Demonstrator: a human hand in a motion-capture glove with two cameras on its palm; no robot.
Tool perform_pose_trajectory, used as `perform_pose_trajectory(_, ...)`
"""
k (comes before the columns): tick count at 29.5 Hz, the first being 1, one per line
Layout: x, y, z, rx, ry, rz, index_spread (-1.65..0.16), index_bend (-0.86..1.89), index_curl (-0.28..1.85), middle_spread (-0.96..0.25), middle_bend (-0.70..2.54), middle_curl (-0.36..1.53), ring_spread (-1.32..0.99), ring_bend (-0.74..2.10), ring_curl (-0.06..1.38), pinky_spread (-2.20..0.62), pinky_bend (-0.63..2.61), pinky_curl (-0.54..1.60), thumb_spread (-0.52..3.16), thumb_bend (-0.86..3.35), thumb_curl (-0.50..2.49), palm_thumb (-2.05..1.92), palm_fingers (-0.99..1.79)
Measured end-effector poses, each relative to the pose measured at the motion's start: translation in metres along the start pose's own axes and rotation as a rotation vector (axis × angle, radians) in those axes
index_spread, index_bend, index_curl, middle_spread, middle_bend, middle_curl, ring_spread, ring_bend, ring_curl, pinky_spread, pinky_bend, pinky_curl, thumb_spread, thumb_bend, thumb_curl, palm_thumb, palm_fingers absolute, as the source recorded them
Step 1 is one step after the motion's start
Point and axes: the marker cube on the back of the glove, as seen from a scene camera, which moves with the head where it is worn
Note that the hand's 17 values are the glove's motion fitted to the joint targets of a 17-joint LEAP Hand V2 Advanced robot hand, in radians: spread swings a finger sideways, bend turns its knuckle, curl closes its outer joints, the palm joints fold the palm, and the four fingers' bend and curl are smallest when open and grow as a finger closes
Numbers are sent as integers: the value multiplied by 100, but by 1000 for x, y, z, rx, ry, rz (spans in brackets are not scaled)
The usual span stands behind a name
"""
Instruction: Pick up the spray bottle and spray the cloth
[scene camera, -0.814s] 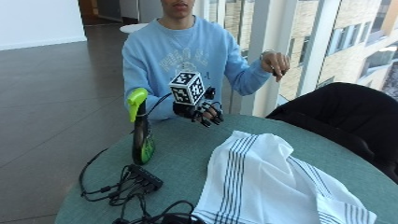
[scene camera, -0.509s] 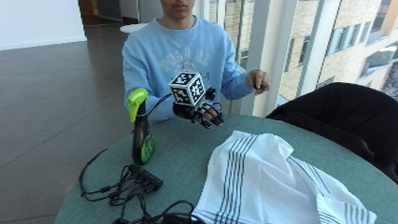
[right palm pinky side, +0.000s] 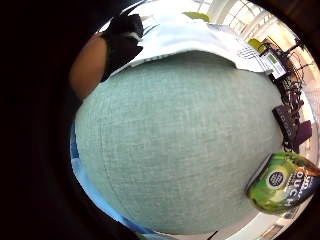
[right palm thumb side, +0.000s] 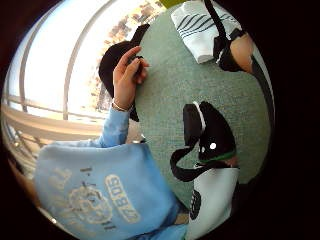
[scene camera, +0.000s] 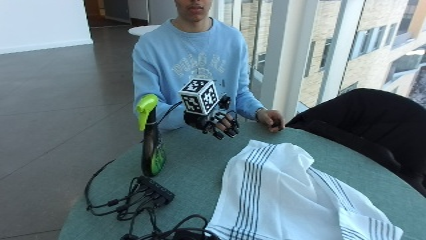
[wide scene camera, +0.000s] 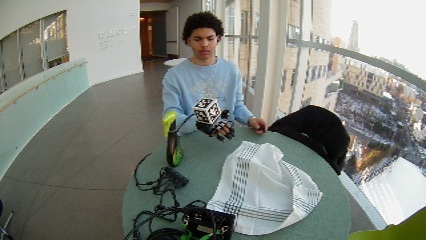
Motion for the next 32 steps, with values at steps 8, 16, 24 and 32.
perform_pose_trajectory(8,4,15,-13,58,-8,6,-30,33,35,-8,31,32,0,20,21,23,17,21,115,26,30,68,67)
perform_pose_trajectory(16,8,75,-44,235,-79,84,-35,16,33,-8,32,35,-1,22,24,23,18,23,118,20,32,66,64)
perform_pose_trajectory(24,36,147,-84,504,-104,339,-40,11,28,-8,32,37,-1,28,27,23,20,26,117,12,31,64,63)
perform_pose_trajectory(32,114,182,-104,821,-61,515,-40,10,25,-8,30,37,-2,34,30,22,22,29,112,2,29,58,66)
